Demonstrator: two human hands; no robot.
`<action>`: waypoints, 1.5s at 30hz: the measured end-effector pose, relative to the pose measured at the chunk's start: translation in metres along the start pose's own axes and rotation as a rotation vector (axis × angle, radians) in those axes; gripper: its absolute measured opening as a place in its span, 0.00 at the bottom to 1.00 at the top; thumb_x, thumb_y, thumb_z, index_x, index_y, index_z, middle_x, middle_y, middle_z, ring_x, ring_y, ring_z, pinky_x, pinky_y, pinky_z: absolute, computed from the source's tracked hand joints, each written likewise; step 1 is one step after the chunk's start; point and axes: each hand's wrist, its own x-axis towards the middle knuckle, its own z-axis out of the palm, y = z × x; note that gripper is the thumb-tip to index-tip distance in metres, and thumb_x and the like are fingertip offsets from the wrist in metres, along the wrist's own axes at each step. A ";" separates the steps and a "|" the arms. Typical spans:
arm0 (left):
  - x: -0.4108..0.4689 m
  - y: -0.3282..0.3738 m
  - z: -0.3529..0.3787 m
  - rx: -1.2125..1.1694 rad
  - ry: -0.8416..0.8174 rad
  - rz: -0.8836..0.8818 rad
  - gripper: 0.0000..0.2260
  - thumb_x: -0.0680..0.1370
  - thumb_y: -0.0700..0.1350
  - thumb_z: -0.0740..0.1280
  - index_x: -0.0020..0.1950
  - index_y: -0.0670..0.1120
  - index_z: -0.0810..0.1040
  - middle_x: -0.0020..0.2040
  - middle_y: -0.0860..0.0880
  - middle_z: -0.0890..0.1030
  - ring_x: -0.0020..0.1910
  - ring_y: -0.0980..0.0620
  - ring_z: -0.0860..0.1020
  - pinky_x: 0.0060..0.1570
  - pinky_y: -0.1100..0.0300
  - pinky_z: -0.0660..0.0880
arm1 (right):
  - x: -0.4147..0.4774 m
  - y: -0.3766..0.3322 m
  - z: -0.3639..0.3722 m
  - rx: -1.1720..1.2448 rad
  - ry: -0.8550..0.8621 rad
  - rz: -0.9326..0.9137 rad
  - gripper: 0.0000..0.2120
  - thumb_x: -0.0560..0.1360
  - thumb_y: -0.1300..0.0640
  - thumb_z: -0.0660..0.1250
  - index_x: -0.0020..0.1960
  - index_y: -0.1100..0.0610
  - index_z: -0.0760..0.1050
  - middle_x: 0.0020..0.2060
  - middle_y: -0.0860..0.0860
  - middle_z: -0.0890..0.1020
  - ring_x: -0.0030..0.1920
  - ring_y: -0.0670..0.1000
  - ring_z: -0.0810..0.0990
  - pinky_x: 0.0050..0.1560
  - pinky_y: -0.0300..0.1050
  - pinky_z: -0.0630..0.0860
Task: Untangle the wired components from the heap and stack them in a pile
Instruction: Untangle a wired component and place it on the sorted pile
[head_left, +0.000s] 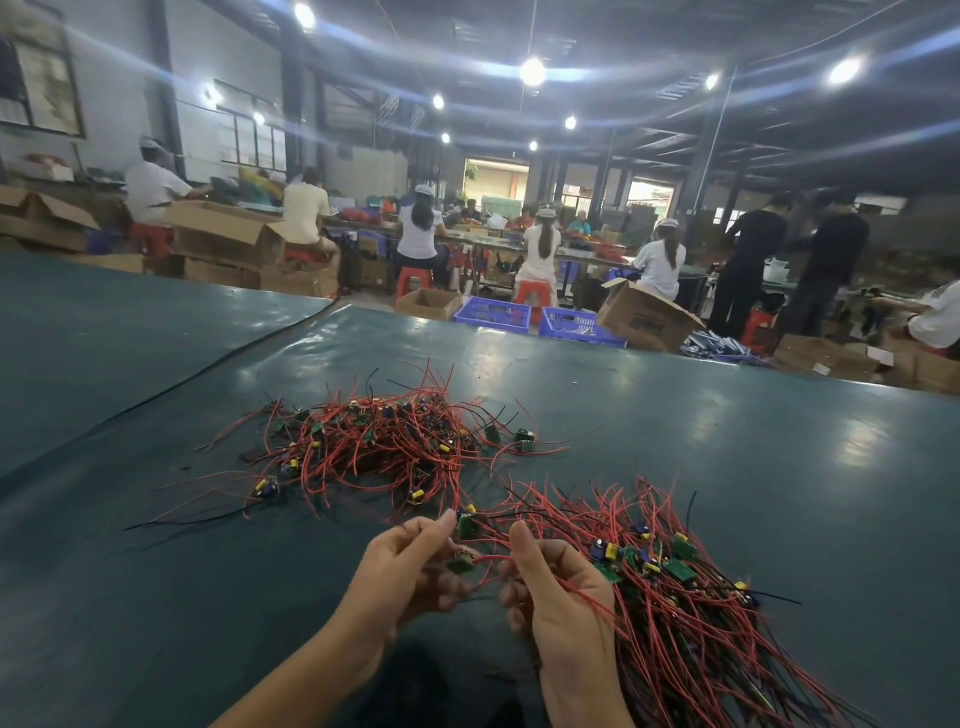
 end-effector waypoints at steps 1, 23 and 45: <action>-0.001 0.000 0.000 0.026 -0.036 -0.057 0.17 0.64 0.57 0.74 0.36 0.45 0.75 0.41 0.39 0.83 0.27 0.47 0.78 0.27 0.61 0.74 | 0.000 0.000 0.000 0.011 -0.010 -0.003 0.11 0.59 0.48 0.76 0.29 0.55 0.81 0.27 0.57 0.80 0.21 0.48 0.74 0.19 0.37 0.68; -0.009 -0.005 0.013 0.072 -0.136 -0.053 0.19 0.70 0.53 0.70 0.49 0.39 0.84 0.41 0.40 0.84 0.32 0.51 0.81 0.30 0.65 0.75 | -0.008 0.008 0.008 -0.235 -0.077 -0.112 0.13 0.78 0.60 0.66 0.39 0.54 0.86 0.35 0.56 0.86 0.38 0.54 0.86 0.35 0.41 0.81; -0.011 -0.002 0.011 0.176 -0.161 0.088 0.16 0.70 0.55 0.70 0.39 0.41 0.83 0.34 0.39 0.80 0.33 0.48 0.78 0.35 0.59 0.74 | -0.006 0.019 0.011 -0.307 0.004 -0.134 0.16 0.77 0.53 0.66 0.32 0.50 0.85 0.26 0.54 0.82 0.26 0.46 0.78 0.30 0.37 0.75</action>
